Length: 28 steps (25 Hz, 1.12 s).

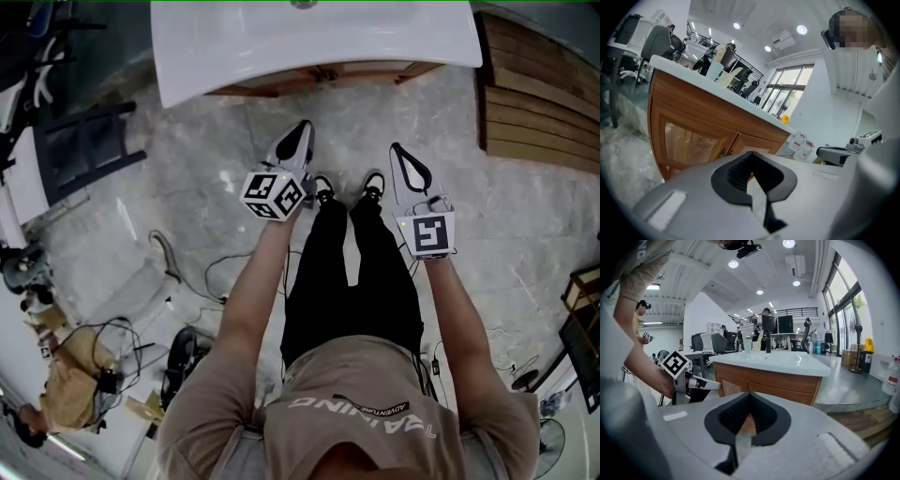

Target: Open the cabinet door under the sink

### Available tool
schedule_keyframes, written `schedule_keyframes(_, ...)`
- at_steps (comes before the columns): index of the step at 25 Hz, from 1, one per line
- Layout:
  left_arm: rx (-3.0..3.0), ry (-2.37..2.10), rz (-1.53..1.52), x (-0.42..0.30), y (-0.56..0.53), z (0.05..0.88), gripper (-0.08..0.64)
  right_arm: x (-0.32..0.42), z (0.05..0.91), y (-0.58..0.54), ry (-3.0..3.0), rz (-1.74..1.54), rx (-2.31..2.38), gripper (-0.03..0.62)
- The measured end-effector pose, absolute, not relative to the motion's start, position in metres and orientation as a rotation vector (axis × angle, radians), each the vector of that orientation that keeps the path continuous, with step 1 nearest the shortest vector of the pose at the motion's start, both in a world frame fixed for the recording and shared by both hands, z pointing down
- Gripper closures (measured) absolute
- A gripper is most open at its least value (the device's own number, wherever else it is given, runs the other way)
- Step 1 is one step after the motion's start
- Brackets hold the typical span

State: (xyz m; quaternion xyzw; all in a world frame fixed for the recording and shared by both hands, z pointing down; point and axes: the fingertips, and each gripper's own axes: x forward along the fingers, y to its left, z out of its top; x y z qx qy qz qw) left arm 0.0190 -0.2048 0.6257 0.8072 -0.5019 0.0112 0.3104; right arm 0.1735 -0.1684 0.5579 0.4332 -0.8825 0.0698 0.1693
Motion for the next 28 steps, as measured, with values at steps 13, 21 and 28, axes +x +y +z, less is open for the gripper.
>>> schedule_keyframes(13, 1.497, -1.211, -0.592, -0.004, -0.211, 0.737, 0.543, 0.166, 0.626, -0.173, -2.494, 0.235, 1.155, 0.591)
schedule_keyframes(21, 1.359, -1.121, -0.877, -0.004, -0.231, 0.752, 0.543, 0.164, 0.647, -0.192, -2.487, 0.272, 1.173, 0.591)
schedule_keyframes(28, 1.306, -1.078, -0.945, 0.006, -0.251, 0.771, 0.515, 0.151, 0.656, -0.201, -2.499, 0.348, 1.168, 0.591)
